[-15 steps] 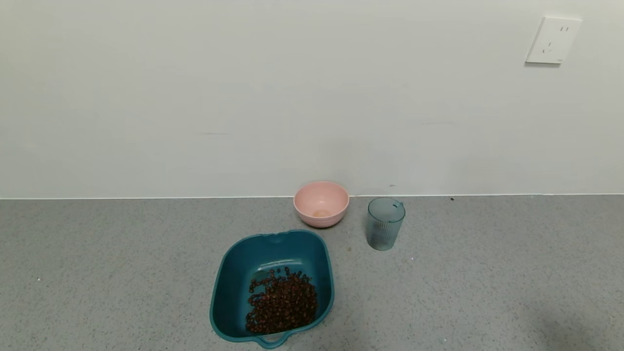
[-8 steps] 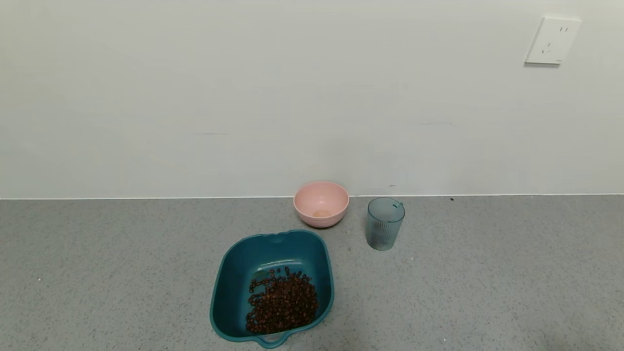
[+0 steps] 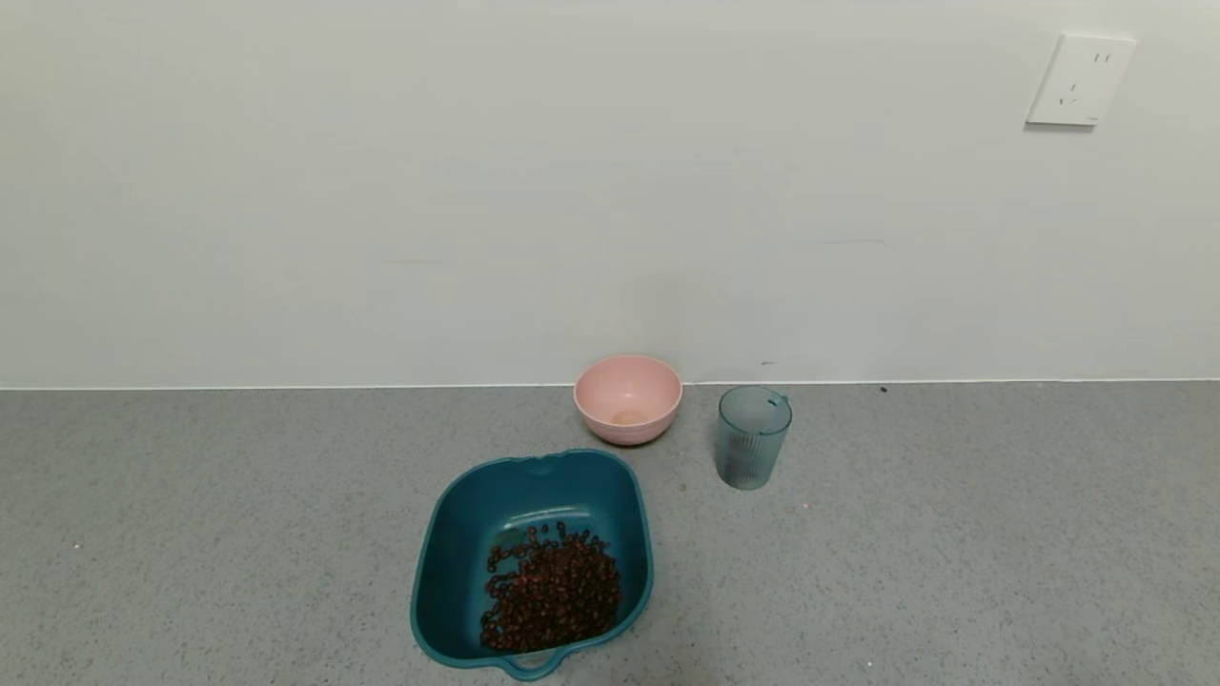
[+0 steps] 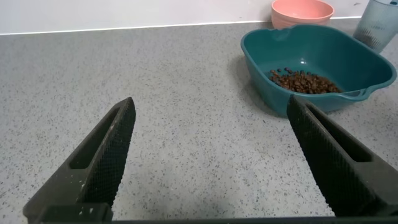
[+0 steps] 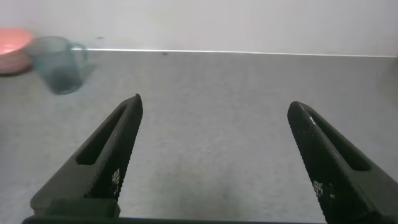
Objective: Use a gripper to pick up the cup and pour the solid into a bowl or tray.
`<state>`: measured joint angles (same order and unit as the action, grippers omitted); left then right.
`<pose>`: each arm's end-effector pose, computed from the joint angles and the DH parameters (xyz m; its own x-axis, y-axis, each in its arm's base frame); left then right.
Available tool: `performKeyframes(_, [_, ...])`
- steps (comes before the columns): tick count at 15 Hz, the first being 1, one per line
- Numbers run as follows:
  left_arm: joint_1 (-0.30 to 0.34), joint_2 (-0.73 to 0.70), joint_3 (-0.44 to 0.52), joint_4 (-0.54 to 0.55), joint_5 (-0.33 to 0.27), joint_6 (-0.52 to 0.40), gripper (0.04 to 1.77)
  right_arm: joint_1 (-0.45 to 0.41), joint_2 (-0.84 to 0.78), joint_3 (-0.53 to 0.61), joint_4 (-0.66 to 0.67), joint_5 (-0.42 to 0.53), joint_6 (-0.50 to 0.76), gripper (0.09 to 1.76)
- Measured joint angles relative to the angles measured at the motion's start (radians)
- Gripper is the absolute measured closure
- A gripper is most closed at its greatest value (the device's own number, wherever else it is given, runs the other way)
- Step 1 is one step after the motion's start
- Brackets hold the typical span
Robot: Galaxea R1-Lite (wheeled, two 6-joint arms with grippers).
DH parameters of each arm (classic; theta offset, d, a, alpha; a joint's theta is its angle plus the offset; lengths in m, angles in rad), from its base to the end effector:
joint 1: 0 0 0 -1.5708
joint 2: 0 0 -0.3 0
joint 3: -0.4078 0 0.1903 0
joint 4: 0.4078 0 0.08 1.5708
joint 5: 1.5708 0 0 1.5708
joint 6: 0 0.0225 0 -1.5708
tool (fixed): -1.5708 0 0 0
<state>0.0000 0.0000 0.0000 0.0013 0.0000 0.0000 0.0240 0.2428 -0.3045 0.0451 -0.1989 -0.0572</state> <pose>-0.0228 0.0000 0.0753 1.0000 0.0000 -0.0013 0.0000 1.0000 0.0000 -0.0193 -0.0049 0.1599 0.9846 -0.1740 0.0163 0.1746 0.9832 -0.0539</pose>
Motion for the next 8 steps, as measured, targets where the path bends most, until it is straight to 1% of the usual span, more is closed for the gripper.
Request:
performKeyframes(2, [0.000,0.000,0.000,0.000,0.000,0.000,0.06,-0.007,-0.051,0.066,-0.004,0.104,0.017,0.15])
performKeyframes(3, [0.000,0.000,0.000,0.000,0.000,0.000,0.06,-0.010,-0.079,0.094,-0.007,0.133,0.019,0.15])
performKeyframes(7, [0.000,0.000,0.000,-0.001,0.000,0.000,0.06,-0.016,-0.194,0.211,-0.031,0.147,0.014,0.15])
performKeyframes(8, [0.000,0.000,0.000,0.000,0.000,0.000,0.06,-0.016,-0.212,0.244,-0.081,0.146,0.014,0.15])
